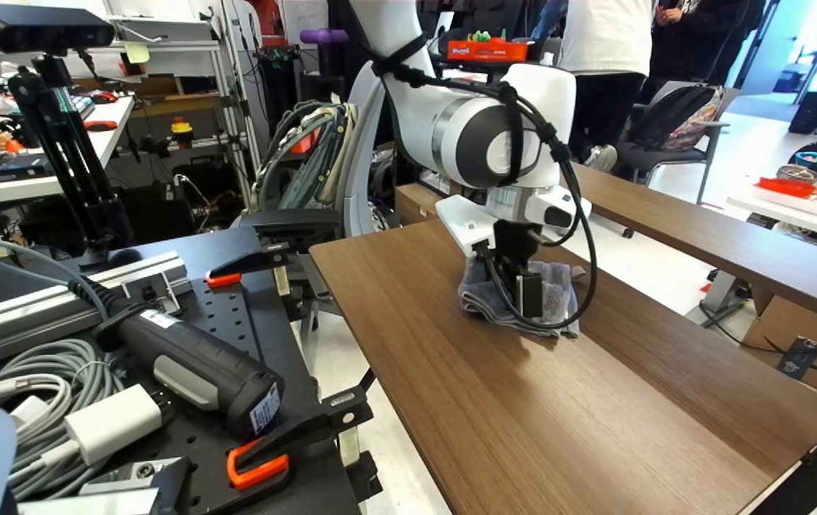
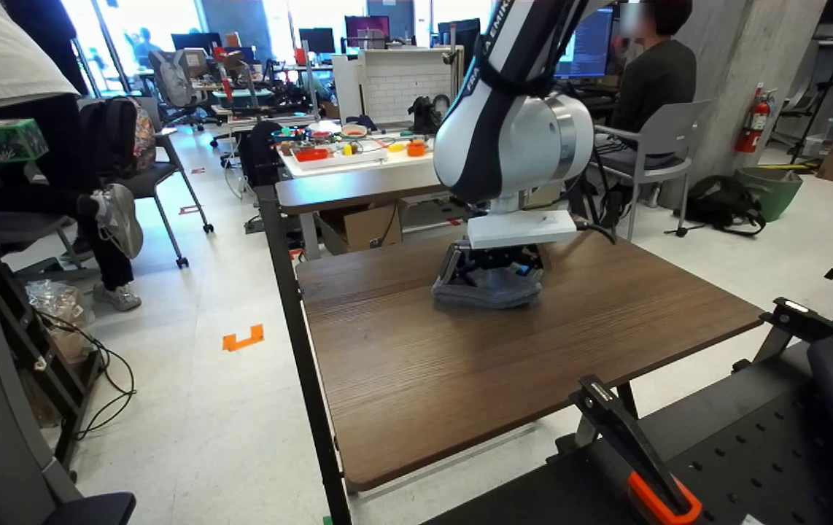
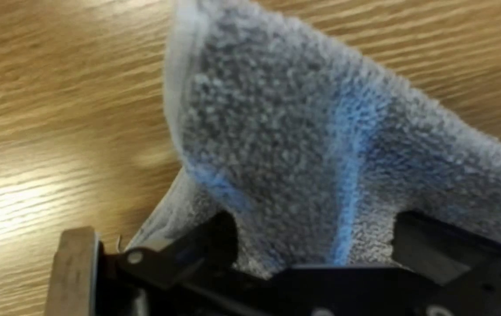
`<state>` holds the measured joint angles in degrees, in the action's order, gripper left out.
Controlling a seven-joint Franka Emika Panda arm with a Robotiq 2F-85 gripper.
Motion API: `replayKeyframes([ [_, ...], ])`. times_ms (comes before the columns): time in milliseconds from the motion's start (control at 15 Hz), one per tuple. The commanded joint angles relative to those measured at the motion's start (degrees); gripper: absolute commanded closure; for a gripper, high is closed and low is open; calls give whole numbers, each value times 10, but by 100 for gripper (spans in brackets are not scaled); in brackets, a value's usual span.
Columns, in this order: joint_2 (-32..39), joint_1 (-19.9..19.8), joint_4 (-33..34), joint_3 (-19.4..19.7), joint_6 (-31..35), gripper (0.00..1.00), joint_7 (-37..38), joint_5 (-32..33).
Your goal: Move the towel to the left, then to the right
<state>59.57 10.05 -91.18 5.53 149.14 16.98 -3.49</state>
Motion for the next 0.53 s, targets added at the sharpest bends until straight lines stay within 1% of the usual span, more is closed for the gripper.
replayKeyframes([
  [0,6,35,-21,-6,7,0,14,15],
  [267,-12,69,-47,-7,14,0,22,25],
  [467,-34,77,-62,-12,-9,0,24,23],
])
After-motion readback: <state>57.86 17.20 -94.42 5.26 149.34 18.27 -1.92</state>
